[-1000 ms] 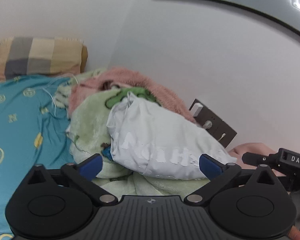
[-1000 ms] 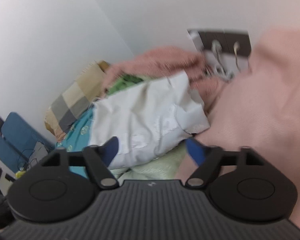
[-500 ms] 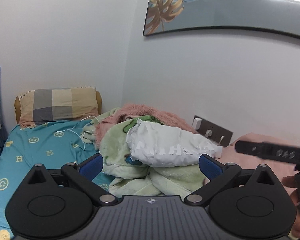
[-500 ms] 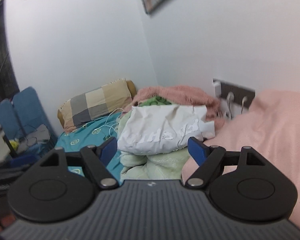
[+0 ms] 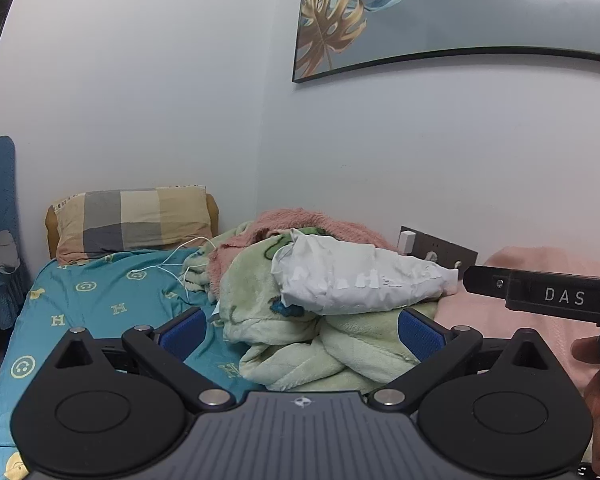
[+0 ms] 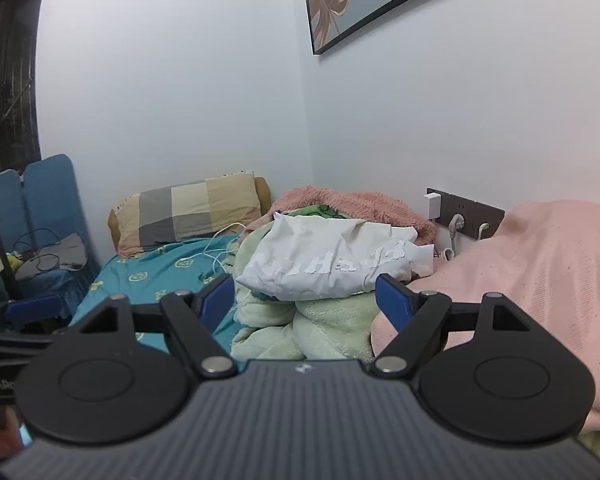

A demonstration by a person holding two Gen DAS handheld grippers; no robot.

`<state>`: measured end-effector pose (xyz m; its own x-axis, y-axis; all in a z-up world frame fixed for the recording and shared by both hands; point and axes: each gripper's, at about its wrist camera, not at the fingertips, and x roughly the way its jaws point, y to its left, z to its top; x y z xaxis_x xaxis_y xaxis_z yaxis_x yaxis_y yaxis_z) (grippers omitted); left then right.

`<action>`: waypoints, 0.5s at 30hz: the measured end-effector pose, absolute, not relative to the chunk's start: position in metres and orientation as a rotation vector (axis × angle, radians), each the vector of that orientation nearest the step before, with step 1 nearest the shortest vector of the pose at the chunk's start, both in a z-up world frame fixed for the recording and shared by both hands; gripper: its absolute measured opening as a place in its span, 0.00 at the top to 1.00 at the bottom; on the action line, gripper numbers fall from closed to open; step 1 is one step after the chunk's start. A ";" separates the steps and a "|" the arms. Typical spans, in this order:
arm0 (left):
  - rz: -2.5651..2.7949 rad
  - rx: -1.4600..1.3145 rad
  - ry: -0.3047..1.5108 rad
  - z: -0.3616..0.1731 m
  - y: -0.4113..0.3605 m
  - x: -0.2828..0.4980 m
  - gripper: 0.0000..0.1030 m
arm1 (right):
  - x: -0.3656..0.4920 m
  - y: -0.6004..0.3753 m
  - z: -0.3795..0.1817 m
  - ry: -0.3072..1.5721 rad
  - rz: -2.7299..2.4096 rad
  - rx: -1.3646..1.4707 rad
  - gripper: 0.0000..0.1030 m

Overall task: Fold clothes
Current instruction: 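Open both grippers and withdraw from the placed shirt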

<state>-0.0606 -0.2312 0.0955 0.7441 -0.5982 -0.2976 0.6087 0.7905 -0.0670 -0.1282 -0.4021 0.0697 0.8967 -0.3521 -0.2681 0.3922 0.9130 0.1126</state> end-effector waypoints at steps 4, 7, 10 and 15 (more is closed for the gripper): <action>-0.662 0.018 0.318 0.089 -0.227 -0.053 0.00 | -0.119 -0.399 0.063 0.270 -0.391 0.154 0.23; -0.666 0.014 0.325 0.086 -0.224 -0.051 0.00 | -0.114 -0.395 0.057 0.282 -0.402 0.141 0.23; -0.662 0.018 0.322 0.086 -0.223 -0.050 0.00 | -0.113 -0.393 0.055 0.283 -0.408 0.141 0.23; -0.660 0.015 0.311 0.088 -0.221 -0.054 0.00 | -0.115 -0.393 0.055 0.283 -0.418 0.143 0.23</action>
